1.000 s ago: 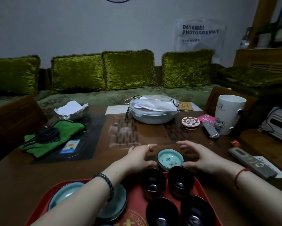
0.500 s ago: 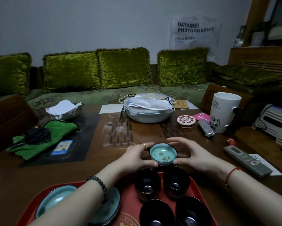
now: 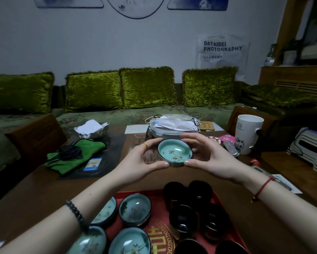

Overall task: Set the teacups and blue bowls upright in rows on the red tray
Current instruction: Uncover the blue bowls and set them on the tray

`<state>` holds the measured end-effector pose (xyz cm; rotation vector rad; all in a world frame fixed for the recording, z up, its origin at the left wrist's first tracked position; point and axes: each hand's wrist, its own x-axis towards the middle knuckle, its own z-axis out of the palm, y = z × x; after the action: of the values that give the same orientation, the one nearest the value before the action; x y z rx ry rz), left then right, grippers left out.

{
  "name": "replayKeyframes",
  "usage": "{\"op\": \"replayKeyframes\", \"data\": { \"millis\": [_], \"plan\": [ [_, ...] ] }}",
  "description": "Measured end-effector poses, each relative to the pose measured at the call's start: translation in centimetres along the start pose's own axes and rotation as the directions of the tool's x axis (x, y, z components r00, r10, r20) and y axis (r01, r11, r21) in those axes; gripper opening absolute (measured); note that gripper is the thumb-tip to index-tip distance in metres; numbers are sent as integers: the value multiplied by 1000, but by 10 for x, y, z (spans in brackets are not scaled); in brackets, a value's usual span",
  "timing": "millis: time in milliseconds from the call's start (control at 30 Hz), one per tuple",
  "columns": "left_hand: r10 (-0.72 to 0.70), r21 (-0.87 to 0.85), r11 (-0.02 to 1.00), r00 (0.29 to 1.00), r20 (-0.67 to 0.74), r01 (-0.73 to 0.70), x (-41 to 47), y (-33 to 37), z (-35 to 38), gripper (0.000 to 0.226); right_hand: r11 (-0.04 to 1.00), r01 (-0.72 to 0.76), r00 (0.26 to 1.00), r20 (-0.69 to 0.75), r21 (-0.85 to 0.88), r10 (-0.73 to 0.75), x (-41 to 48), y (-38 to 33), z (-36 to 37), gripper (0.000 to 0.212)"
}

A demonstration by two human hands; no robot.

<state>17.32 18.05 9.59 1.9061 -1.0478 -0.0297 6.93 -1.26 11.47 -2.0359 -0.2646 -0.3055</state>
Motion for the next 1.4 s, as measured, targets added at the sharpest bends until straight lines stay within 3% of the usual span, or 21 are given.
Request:
{"op": "replayKeyframes", "data": {
  "millis": [200,567,967,1400],
  "plan": [
    [-2,-32,999,999,-35,1,-58,36,-23,70,996,60,998,11,71,-61,-30,-46,28,58],
    [-37,53,998,996,-79,41,-161,57,-36,63,997,70,995,62,41,-72,-87,-75,90,59],
    [-153,198,968,988,-34,156,-235,30,-22,68,1000,7,994,113,-20,-5,-137,-63,148,63],
    [-237,378,901,971,23,211,-255,8,-10,72,996,-31,992,117,-86,41,-149,-36,173,61]
  ]
}}
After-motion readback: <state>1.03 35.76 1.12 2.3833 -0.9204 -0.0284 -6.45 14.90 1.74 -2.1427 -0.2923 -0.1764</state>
